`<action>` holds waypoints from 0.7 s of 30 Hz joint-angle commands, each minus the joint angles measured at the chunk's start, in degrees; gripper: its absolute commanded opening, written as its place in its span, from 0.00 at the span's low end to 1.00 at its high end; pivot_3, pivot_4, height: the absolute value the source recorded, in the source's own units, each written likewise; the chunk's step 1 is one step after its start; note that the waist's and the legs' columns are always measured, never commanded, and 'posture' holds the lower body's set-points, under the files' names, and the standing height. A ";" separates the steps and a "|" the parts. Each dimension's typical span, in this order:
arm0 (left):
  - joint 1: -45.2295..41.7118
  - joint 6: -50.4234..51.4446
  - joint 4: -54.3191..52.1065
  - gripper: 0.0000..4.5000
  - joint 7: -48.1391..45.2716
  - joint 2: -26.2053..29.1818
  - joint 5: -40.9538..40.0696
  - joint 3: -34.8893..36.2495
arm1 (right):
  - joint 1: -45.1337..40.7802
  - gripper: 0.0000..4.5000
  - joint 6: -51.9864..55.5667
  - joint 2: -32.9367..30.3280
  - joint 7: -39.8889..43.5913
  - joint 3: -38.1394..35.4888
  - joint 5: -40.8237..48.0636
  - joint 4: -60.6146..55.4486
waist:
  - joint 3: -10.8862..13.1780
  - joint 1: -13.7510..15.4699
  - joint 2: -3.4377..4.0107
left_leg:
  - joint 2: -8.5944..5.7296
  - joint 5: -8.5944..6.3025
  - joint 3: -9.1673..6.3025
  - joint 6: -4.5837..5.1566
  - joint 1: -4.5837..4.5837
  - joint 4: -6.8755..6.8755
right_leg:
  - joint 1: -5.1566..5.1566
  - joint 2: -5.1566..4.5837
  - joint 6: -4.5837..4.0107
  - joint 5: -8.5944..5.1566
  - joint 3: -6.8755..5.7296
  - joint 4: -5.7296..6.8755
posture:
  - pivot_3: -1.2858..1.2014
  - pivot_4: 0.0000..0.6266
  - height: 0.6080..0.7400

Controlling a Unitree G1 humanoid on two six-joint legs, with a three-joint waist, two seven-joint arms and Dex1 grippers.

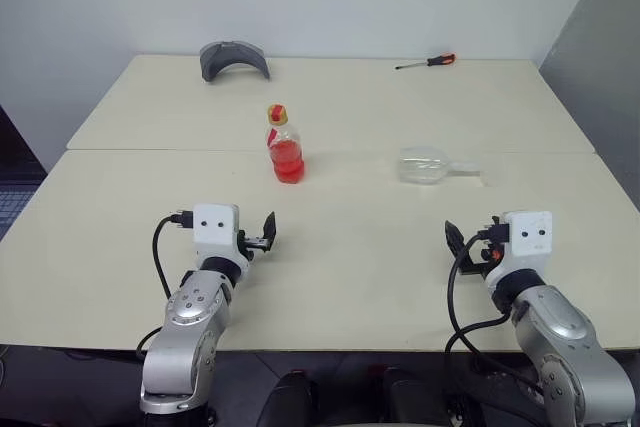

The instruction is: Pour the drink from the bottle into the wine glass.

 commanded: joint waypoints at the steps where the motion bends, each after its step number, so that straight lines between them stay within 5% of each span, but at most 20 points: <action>1: -2.07 -2.97 -1.27 0.99 -1.04 0.99 0.94 -0.57 | -1.59 1.00 -1.81 -1.94 1.62 -0.41 0.20 -0.82 | 0.01 0.00 -0.01 | 0.00 0.00 0.00 0.00 0.00 0.00 | 0.00 0.00 0.00 0.00 0.00 0.00 | 0.52 0.24 1.00; 12: -17.56 -12.49 16.69 0.99 -4.22 3.98 1.76 1.69 | -14.71 1.00 -0.74 -15.30 28.11 -0.01 20.71 2.39 | 0.22 -0.08 -0.06 | 0.00 0.00 -0.01 0.01 -0.11 0.02 | -0.06 0.03 -0.17 0.09 -0.05 -0.06 | 0.52 0.24 1.00; 21: -21.77 -18.20 22.86 0.99 -6.19 4.01 3.02 -0.18 | -22.82 1.00 -2.87 -15.91 28.76 3.88 20.90 9.37 | 0.29 0.06 -0.13 | -0.01 0.01 -0.07 0.03 -0.11 0.08 | -0.04 0.01 -0.14 0.13 -0.11 0.00 | 0.52 0.24 1.00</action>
